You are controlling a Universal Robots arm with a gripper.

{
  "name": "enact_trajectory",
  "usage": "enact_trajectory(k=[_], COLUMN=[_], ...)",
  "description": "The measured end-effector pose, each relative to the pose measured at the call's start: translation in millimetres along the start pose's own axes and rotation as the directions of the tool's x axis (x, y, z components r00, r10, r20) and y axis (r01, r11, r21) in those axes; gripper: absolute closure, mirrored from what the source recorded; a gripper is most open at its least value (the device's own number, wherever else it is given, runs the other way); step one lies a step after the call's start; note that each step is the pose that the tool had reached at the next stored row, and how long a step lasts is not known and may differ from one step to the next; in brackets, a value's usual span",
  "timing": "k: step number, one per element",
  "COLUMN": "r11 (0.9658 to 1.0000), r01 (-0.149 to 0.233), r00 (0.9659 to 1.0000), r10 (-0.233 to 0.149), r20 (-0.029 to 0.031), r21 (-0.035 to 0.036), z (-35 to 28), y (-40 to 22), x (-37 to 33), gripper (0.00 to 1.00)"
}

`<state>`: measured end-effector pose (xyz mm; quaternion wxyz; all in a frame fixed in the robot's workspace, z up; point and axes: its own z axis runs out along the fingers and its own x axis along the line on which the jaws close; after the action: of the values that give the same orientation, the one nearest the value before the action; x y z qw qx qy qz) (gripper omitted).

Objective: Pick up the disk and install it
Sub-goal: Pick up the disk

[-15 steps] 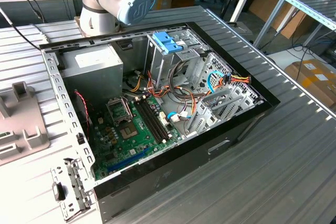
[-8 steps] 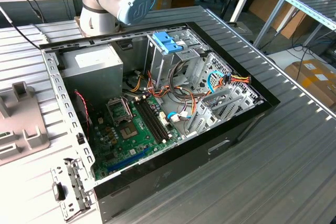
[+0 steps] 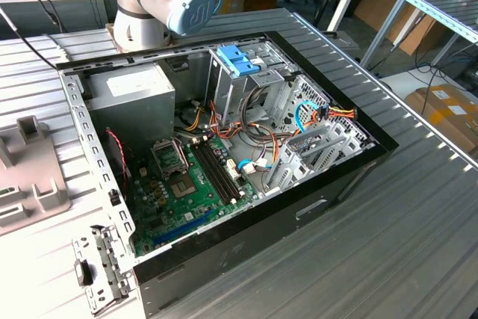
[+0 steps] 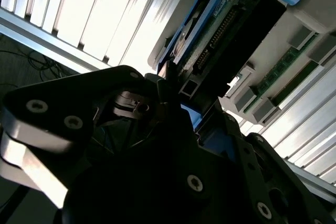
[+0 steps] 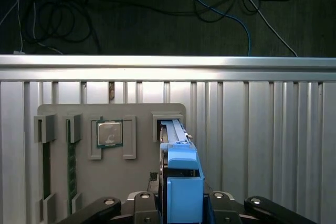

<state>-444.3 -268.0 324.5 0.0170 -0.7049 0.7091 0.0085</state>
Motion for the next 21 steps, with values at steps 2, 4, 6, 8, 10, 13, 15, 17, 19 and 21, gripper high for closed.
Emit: enact_trajectory(k=[2, 4, 6, 8, 10, 13, 15, 17, 19, 21], r11=[1.0, 1.0, 1.0, 1.0, 1.0, 1.0, 1.0, 1.0, 1.0, 1.0], r01=[0.0, 0.0, 0.0, 0.0, 0.0, 0.0, 0.0, 0.0, 0.0, 0.0], r00=[1.0, 1.0, 1.0, 1.0, 1.0, 1.0, 1.0, 1.0, 1.0, 1.0], r10=[0.0, 0.0, 0.0, 0.0, 0.0, 0.0, 0.0, 0.0, 0.0, 0.0], r20=[0.0002, 0.0008, 0.0019, 0.0031, 0.0037, 0.0052, 0.006, 0.0065, 0.007, 0.0074], r21=[0.0001, 0.0001, -0.0001, -0.0001, 0.0, 0.0001, 0.0, 0.0001, 0.0, 0.0], z=[-0.7, -1.4, -2.1, -3.9, -5.1, -7.1, -8.1, -8.9, -10.0, -11.3], y=[0.0, 0.0, 0.0, 0.0, -0.1, 0.0, -0.1, -0.1, -0.1, -0.1], x=[-0.1, -0.2, -0.2, -0.3, -0.3, -0.4, -0.4, -0.5, -0.5, -0.5], gripper=[0.63, 0.63, 0.63, 0.63, 0.63, 0.63, 0.63, 0.63, 0.63, 0.63])
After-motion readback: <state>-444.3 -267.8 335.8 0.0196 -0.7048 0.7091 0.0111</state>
